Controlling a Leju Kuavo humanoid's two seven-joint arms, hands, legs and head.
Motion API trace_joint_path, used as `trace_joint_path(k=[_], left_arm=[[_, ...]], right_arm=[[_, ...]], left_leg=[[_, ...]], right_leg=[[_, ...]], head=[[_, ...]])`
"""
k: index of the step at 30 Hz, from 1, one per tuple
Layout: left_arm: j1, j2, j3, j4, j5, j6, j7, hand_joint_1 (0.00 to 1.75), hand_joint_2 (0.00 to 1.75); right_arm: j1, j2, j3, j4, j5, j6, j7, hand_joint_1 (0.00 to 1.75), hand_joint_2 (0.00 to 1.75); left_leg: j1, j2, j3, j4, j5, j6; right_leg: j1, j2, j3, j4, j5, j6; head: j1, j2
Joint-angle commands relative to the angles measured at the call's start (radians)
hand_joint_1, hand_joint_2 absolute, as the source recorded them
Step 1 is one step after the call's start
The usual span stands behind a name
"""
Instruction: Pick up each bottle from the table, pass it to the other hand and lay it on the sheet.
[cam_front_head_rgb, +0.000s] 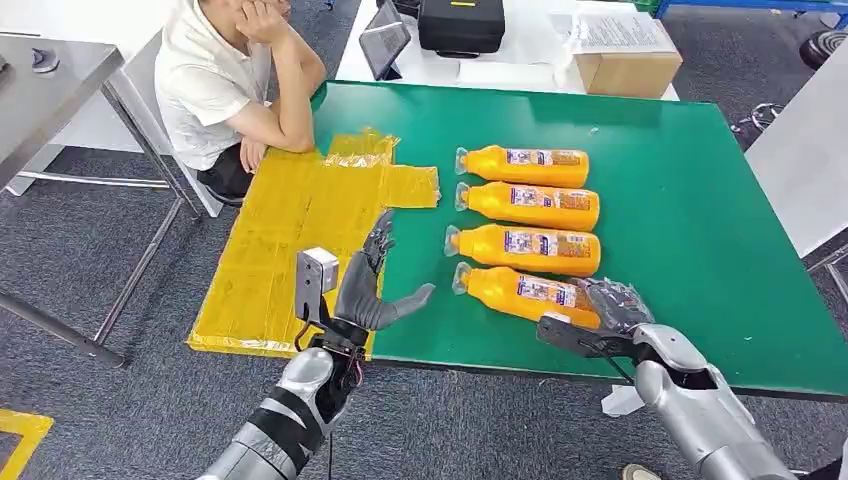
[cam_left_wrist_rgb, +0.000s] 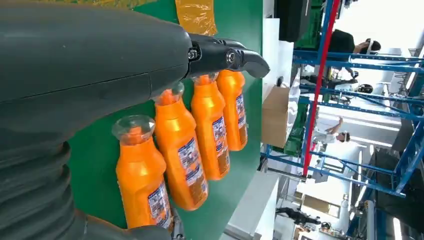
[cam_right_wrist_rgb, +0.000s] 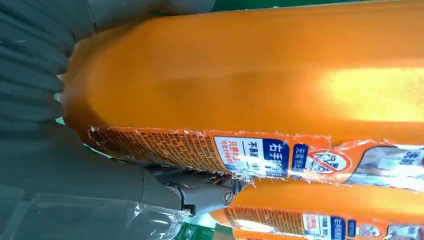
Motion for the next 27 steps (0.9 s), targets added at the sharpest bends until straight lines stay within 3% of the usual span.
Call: trace_joint_path(k=[1, 5, 9, 16, 19, 21, 23, 25, 27], left_arm=[[-0.036, 0.020, 0.008, 0.037, -0.005, -0.008, 0.002, 0.00, 1.75], [-0.030, 0.019, 0.004, 0.042, -0.003, -0.008, 0.002, 0.00, 1.75], [0.006, 0.017, 0.016, -0.021, 0.011, 0.025, -0.032, 0.00, 1.75], [0.255, 0.051, 0.068, -0.381, 0.127, 0.073, -0.080, 0.00, 1.75], [0.338, 0.110, 0.040, -0.432, 0.061, 0.049, -0.038, 0.00, 1.75], [0.380, 0.109, 0.055, -0.432, 0.079, 0.020, -0.023, 0.00, 1.75], [0.407, 0.098, 0.063, -0.449, 0.141, -0.037, -0.001, 0.00, 1.75], [0.431, 0.082, 0.044, -0.521, 0.078, 0.011, -0.097, 0.00, 1.75], [0.437, 0.108, -0.008, -0.577, 0.119, -0.027, -0.064, 0.00, 1.75]], right_arm=[[0.018, 0.024, 0.018, 0.039, -0.082, 0.019, -0.047, 1.75, 1.75], [0.055, 0.069, -0.027, 0.038, -0.133, -0.020, -0.085, 1.75, 1.75], [0.111, 0.171, -0.117, 0.010, -0.221, -0.101, -0.170, 1.75, 1.75], [0.308, 0.332, -0.227, -0.284, -0.359, -0.263, -0.267, 1.75, 1.75], [0.388, 0.368, -0.267, -0.408, -0.407, -0.316, -0.288, 1.75, 1.75], [0.425, 0.373, -0.266, -0.463, -0.422, -0.310, -0.300, 1.75, 1.75], [0.432, 0.381, -0.254, -0.484, -0.432, -0.305, -0.317, 1.75, 1.75], [0.426, 0.402, -0.241, -0.500, -0.431, -0.335, -0.336, 1.75, 1.75], [0.410, 0.423, -0.226, -0.513, -0.435, -0.359, -0.347, 1.75, 1.75]], left_leg=[[0.001, 0.000, 0.004, -0.001, -0.001, -0.002], [0.002, 0.001, 0.004, -0.001, -0.001, -0.002], [0.002, 0.002, 0.004, -0.002, -0.001, -0.002], [0.003, 0.005, 0.006, -0.002, -0.003, -0.003], [0.002, 0.004, 0.004, -0.002, -0.003, -0.003], [0.003, 0.005, 0.006, -0.003, -0.005, -0.004], [0.002, 0.003, 0.002, -0.002, -0.004, -0.003], [0.002, 0.004, 0.003, -0.001, -0.005, -0.004], [0.002, 0.004, 0.001, 0.000, -0.006, -0.003]], right_leg=[[0.001, 0.001, 0.004, -0.001, -0.001, -0.002], [0.002, 0.001, 0.004, -0.002, 0.000, -0.002], [0.002, 0.002, 0.003, -0.002, 0.000, -0.002], [0.003, 0.006, 0.004, -0.002, -0.001, -0.003], [0.002, 0.005, 0.001, 0.000, -0.003, -0.003], [0.002, 0.005, 0.004, 0.000, -0.004, -0.004], [0.002, 0.004, 0.000, 0.000, -0.004, -0.003], [0.002, 0.004, 0.001, 0.000, -0.005, -0.004], [0.002, 0.004, -0.001, 0.002, -0.005, -0.003]], head=[[0.000, 0.000], [0.000, 0.000], [0.000, 0.000], [0.000, 0.000], [0.000, 0.000], [0.000, 0.000], [0.000, 0.000], [0.000, 0.000], [0.000, 0.000]])
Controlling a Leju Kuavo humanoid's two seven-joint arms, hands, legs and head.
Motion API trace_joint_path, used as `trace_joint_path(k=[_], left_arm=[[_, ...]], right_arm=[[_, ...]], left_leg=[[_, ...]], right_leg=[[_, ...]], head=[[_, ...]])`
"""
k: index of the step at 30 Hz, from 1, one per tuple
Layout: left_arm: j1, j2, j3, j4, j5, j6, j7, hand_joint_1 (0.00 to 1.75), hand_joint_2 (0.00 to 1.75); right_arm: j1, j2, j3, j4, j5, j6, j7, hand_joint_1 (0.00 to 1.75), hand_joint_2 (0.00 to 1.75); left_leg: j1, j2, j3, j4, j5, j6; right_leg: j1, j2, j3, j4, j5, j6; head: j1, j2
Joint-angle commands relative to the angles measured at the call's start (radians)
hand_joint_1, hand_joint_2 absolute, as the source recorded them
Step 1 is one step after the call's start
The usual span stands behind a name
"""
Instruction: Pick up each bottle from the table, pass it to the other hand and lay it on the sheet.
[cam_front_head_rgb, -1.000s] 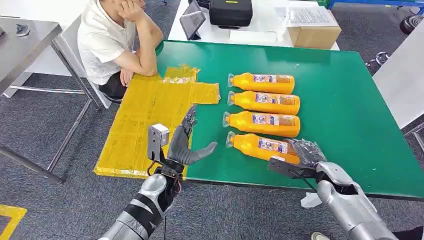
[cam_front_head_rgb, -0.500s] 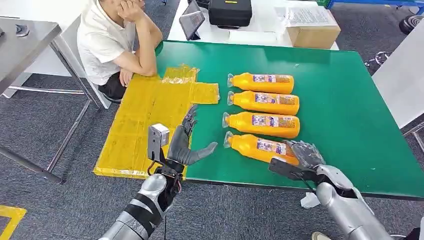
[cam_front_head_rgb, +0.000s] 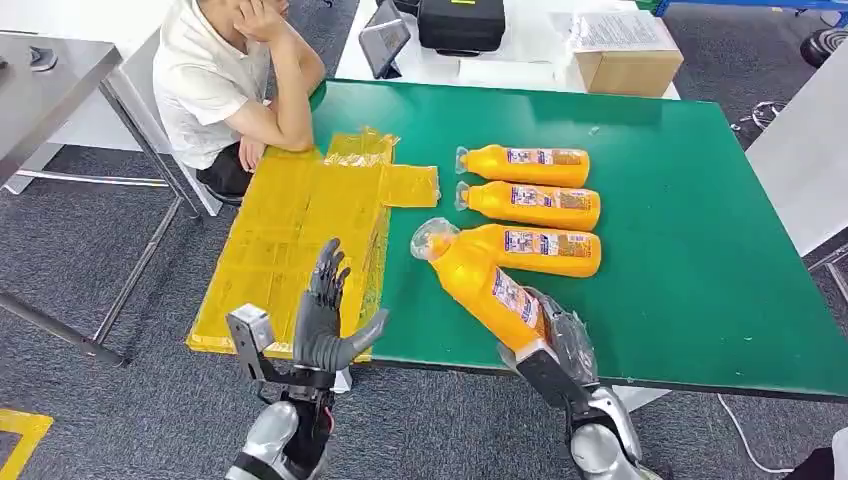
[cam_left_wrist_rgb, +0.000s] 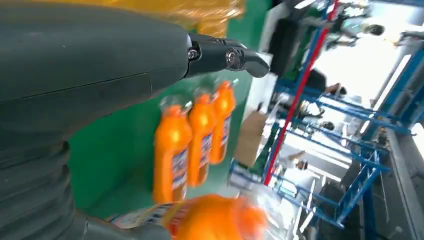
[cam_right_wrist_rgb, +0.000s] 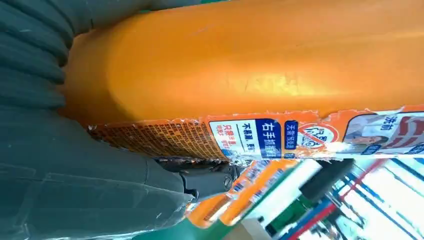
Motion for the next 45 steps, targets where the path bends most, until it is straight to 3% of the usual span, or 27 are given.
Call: trace_joint_path(k=[1, 5, 9, 11, 15, 17, 22, 33, 45], left_arm=[[0.110, 0.061, -0.056, -0.215, 0.013, -0.024, -0.040, 0.00, 1.75], [0.115, 0.082, -0.081, -0.216, 0.094, -0.104, 0.004, 0.00, 1.75], [0.085, 0.100, -0.124, -0.132, 0.112, -0.199, 0.040, 0.00, 1.75], [0.071, 0.096, -0.119, -0.103, 0.115, -0.211, 0.034, 0.00, 1.75], [0.028, 0.079, -0.125, -0.046, 0.117, -0.256, 0.062, 0.00, 1.75], [0.007, 0.068, -0.136, -0.014, 0.122, -0.274, 0.091, 0.00, 1.75], [-0.018, 0.059, -0.130, 0.028, 0.123, -0.270, 0.091, 0.00, 1.75], [-0.172, 0.032, -0.101, 0.158, 0.195, -0.207, 0.122, 0.00, 1.75], [-0.199, 0.029, -0.089, 0.164, 0.227, -0.203, 0.116, 0.00, 1.75]], right_arm=[[0.030, 0.109, -0.012, -0.156, -0.018, -0.052, -0.039, 1.75, 1.75], [0.018, 0.106, 0.001, -0.146, -0.059, -0.026, -0.043, 1.75, 1.75], [-0.062, 0.087, 0.085, -0.016, -0.030, 0.076, -0.024, 1.75, 1.75], [-0.077, 0.095, 0.094, 0.012, -0.026, 0.076, -0.028, 1.75, 1.75], [-0.133, 0.096, 0.179, 0.097, -0.016, 0.158, -0.014, 1.75, 1.75], [-0.163, 0.109, 0.223, 0.151, -0.006, 0.182, -0.019, 1.75, 1.75], [-0.185, 0.121, 0.259, 0.186, -0.001, 0.186, -0.025, 1.75, 1.75], [-0.187, 0.118, 0.441, 0.168, 0.046, 0.105, -0.201, 1.75, 1.75], [-0.205, 0.114, 0.473, 0.202, 0.054, 0.105, -0.199, 1.75, 1.75]], left_leg=[[0.000, 0.004, 0.002, 0.001, -0.002, -0.002], [0.000, 0.002, 0.002, -0.001, -0.001, -0.001], [0.000, 0.003, 0.007, -0.001, -0.001, -0.002], [0.000, 0.003, 0.004, -0.001, 0.000, 0.000], [0.002, 0.006, 0.016, -0.002, -0.005, -0.004], [0.000, 0.004, 0.008, -0.002, -0.001, -0.001], [0.000, 0.002, 0.006, -0.002, 0.000, -0.001], [0.000, -0.001, 0.006, -0.001, 0.000, -0.001], [0.001, 0.000, 0.004, 0.000, 0.000, -0.001]], right_leg=[[0.000, 0.004, 0.000, 0.001, -0.001, -0.002], [0.000, 0.002, 0.001, 0.000, 0.000, -0.001], [0.000, 0.004, 0.005, -0.002, 0.000, -0.002], [0.000, 0.003, 0.003, -0.001, 0.001, -0.001], [0.002, 0.007, 0.013, -0.002, -0.003, -0.005], [0.001, 0.004, 0.006, -0.002, 0.001, -0.002], [0.000, 0.002, 0.005, -0.002, 0.001, -0.002], [0.001, -0.001, 0.005, -0.001, 0.000, -0.003], [0.001, -0.001, 0.003, -0.001, 0.001, -0.002]], head=[[0.000, 0.000], [0.000, 0.000], [0.000, 0.000], [0.000, 0.000], [0.000, 0.000], [0.000, 0.000], [0.000, 0.000], [0.000, 0.000], [0.000, 0.000]])
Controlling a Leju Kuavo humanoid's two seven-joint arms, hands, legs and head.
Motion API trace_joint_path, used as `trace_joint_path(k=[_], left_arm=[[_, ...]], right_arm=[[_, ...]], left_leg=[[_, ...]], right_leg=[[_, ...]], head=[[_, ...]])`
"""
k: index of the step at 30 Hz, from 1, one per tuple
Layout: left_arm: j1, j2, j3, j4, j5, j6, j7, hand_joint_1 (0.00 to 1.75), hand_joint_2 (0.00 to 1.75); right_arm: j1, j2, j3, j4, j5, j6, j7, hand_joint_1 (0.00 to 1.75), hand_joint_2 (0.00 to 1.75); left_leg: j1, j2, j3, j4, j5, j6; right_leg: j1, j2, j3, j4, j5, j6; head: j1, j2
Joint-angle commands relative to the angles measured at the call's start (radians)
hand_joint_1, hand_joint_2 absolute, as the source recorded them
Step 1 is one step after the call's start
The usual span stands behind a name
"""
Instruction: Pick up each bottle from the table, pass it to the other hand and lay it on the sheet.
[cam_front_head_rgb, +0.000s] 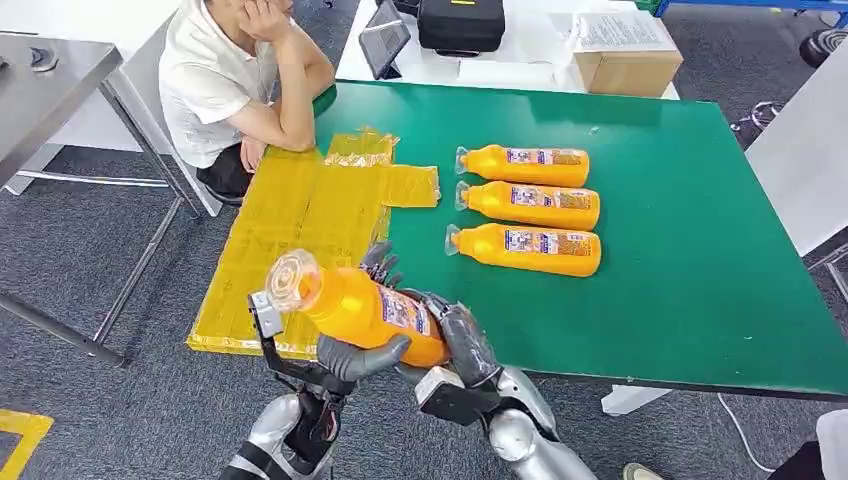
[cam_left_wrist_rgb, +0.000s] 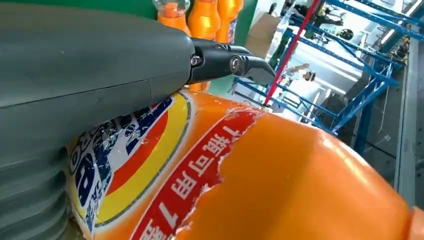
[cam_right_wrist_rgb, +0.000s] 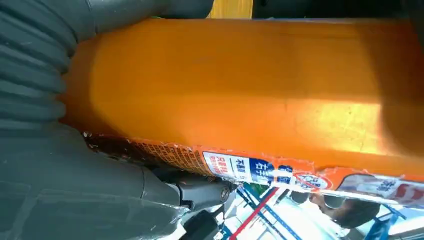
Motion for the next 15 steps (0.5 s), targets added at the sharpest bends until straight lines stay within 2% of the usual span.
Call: trace_joint_path(k=[1, 2, 3, 4, 5, 6, 7, 15], left_arm=[[-0.090, -0.009, 0.015, 0.086, 0.019, 0.000, 0.003, 0.00, 1.75], [-0.086, -0.009, 0.019, 0.076, 0.029, -0.011, -0.002, 0.00, 1.75], [-0.079, -0.005, 0.018, 0.054, 0.032, -0.028, -0.010, 1.75, 1.75], [-0.074, -0.005, 0.023, 0.041, 0.032, -0.030, -0.012, 1.75, 1.75], [-0.068, -0.007, 0.028, 0.024, 0.034, -0.041, -0.024, 1.75, 1.75], [-0.057, -0.006, 0.032, -0.002, 0.043, -0.063, -0.022, 1.75, 1.75], [-0.052, -0.006, 0.035, -0.012, 0.044, -0.067, -0.023, 1.75, 1.75], [-0.032, -0.008, 0.059, -0.048, 0.038, -0.071, -0.030, 1.75, 1.75]], right_arm=[[-0.015, -0.006, 0.124, 0.063, 0.007, 0.011, -0.031, 1.75, 1.75], [-0.013, -0.005, 0.121, 0.066, 0.001, 0.015, -0.031, 1.75, 1.75], [-0.013, -0.005, 0.116, 0.073, -0.006, 0.020, -0.030, 1.75, 1.75], [-0.012, -0.005, 0.111, 0.080, -0.009, 0.024, -0.029, 1.75, 1.75], [-0.011, -0.006, 0.107, 0.087, -0.012, 0.026, -0.027, 1.50, 1.75], [-0.010, -0.006, 0.101, 0.100, -0.014, 0.033, -0.025, 0.38, 1.75], [-0.009, -0.007, 0.098, 0.107, -0.015, 0.036, -0.026, 0.00, 1.75], [0.017, 0.011, 0.070, 0.119, -0.022, 0.033, -0.030, 0.00, 1.75]], left_leg=[[0.002, -0.002, 0.005, -0.001, -0.001, -0.002], [0.001, -0.001, 0.003, -0.001, -0.001, -0.001], [0.002, -0.001, 0.005, 0.000, -0.002, -0.002], [0.001, -0.001, 0.003, 0.000, -0.001, -0.002], [0.002, 0.000, 0.005, -0.001, -0.002, -0.002], [0.001, -0.001, 0.003, 0.000, -0.001, -0.002], [0.002, -0.001, 0.005, 0.000, -0.002, -0.002], [0.001, 0.000, 0.003, 0.000, -0.001, -0.002]], right_leg=[[0.002, -0.001, 0.006, -0.001, -0.002, -0.002], [0.001, -0.001, 0.003, -0.001, -0.001, -0.002], [0.002, 0.000, 0.005, -0.001, -0.002, -0.002], [0.001, 0.000, 0.003, -0.001, -0.001, -0.002], [0.002, 0.000, 0.005, -0.001, -0.002, -0.002], [0.001, 0.000, 0.004, 0.000, -0.001, -0.002], [0.002, 0.000, 0.005, -0.001, -0.002, -0.002], [0.001, 0.000, 0.004, -0.001, -0.001, -0.002]], head=[[0.000, 0.000], [0.000, 0.000], [0.000, 0.000], [0.000, 0.000], [0.000, 0.000], [0.000, 0.000], [0.000, 0.000], [0.000, 0.000]])
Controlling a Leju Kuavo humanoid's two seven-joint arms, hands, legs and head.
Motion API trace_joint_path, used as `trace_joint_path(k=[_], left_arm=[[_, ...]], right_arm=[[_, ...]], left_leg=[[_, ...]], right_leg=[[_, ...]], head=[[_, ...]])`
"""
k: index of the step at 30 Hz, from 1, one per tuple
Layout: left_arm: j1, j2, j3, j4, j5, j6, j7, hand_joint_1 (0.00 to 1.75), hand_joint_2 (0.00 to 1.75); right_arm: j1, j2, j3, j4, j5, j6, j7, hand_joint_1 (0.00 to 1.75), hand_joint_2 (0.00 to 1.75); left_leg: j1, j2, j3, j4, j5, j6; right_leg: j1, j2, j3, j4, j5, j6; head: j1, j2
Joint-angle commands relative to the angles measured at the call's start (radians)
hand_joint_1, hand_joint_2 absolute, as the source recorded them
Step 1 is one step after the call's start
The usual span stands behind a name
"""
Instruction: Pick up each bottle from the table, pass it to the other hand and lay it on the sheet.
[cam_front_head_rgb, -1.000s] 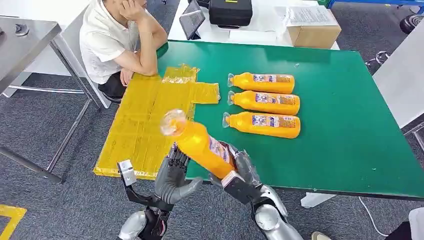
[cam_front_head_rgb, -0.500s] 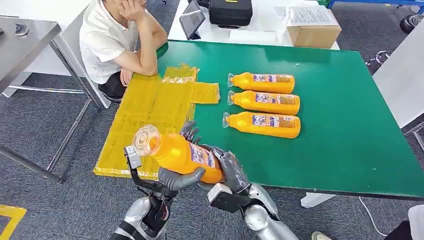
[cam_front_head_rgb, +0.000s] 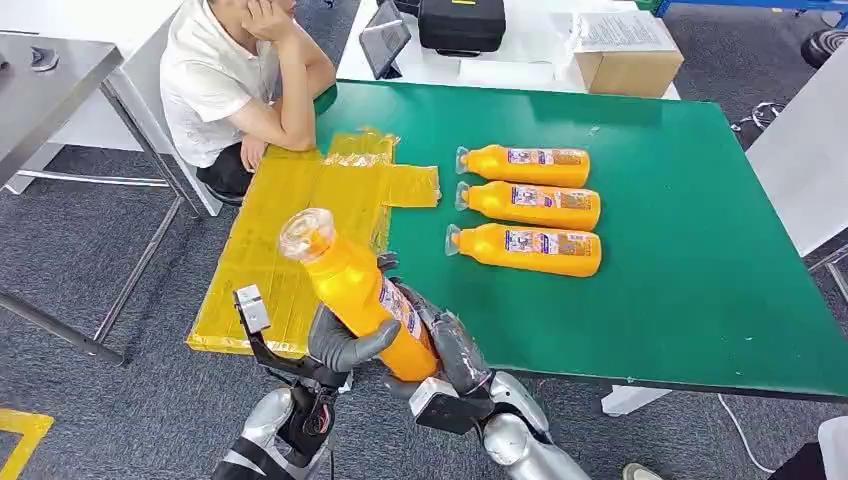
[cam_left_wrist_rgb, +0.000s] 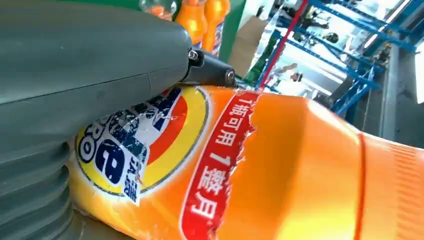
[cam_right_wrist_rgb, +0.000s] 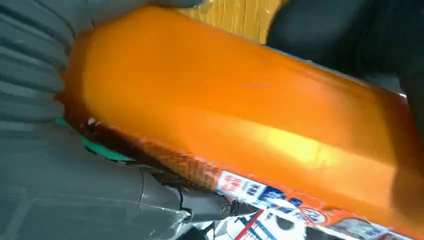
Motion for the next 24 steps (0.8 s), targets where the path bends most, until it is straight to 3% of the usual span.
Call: trace_joint_path(k=[1, 10, 11, 15, 21, 23, 24], left_arm=[[-0.033, -0.007, 0.028, -0.018, 0.004, -0.005, -0.001, 1.75, 1.75], [-0.033, -0.007, 0.028, -0.018, 0.004, -0.005, -0.002, 1.75, 1.75], [-0.032, -0.013, 0.043, -0.013, 0.000, 0.012, -0.016, 1.75, 1.75], [-0.045, -0.033, 0.157, 0.006, 0.140, 0.053, 0.028, 1.75, 1.75], [-0.096, -0.005, 0.265, 0.071, 0.104, 0.124, -0.024, 1.75, 1.75], [-0.124, 0.028, 0.255, 0.123, -0.051, 0.259, -0.074, 1.75, 1.75], [-0.217, 0.087, 0.212, 0.293, -0.290, 0.586, -0.029, 1.75, 1.75]], right_arm=[[0.012, 0.004, 0.045, 0.080, 0.005, 0.015, -0.001, 0.00, 1.75], [0.010, 0.006, 0.045, 0.078, 0.004, 0.016, -0.001, 0.00, 1.75], [0.020, 0.007, 0.035, 0.072, -0.001, 0.012, 0.002, 0.00, 0.00], [0.048, 0.019, 0.013, 0.055, -0.010, -0.033, -0.035, 0.00, 0.00], [0.091, 0.028, -0.023, -0.058, -0.097, -0.186, -0.043, 0.00, 0.00], [0.119, 0.024, -0.047, -0.112, -0.109, -0.313, -0.043, 0.00, 0.00], [0.212, 0.098, -0.266, -0.316, 0.035, -0.481, -0.043, 0.00, 0.00]], left_leg=[[0.001, 0.000, 0.002, 0.000, -0.001, -0.001], [0.001, -0.001, 0.004, -0.001, -0.001, -0.002], [0.002, -0.001, 0.005, -0.001, -0.002, -0.002], [0.002, -0.001, 0.004, 0.000, -0.001, -0.002], [0.001, 0.000, 0.004, -0.001, -0.001, -0.002], [0.001, 0.000, 0.004, -0.001, -0.001, -0.002], [0.001, -0.001, 0.004, -0.001, -0.001, -0.002]], right_leg=[[0.001, 0.000, 0.003, -0.001, -0.001, -0.001], [0.001, -0.001, 0.004, -0.001, -0.001, -0.002], [0.002, 0.000, 0.006, -0.001, -0.002, -0.002], [0.002, -0.001, 0.005, -0.001, -0.002, -0.002], [0.001, 0.000, 0.004, 0.000, -0.001, -0.002], [0.001, 0.000, 0.004, 0.000, -0.001, -0.002], [0.001, 0.000, 0.004, 0.000, -0.001, -0.002]], head=[[0.000, 0.000], [0.000, 0.000], [0.000, 0.000], [0.000, 0.000], [0.000, 0.000], [0.000, 0.000], [0.000, 0.000]])
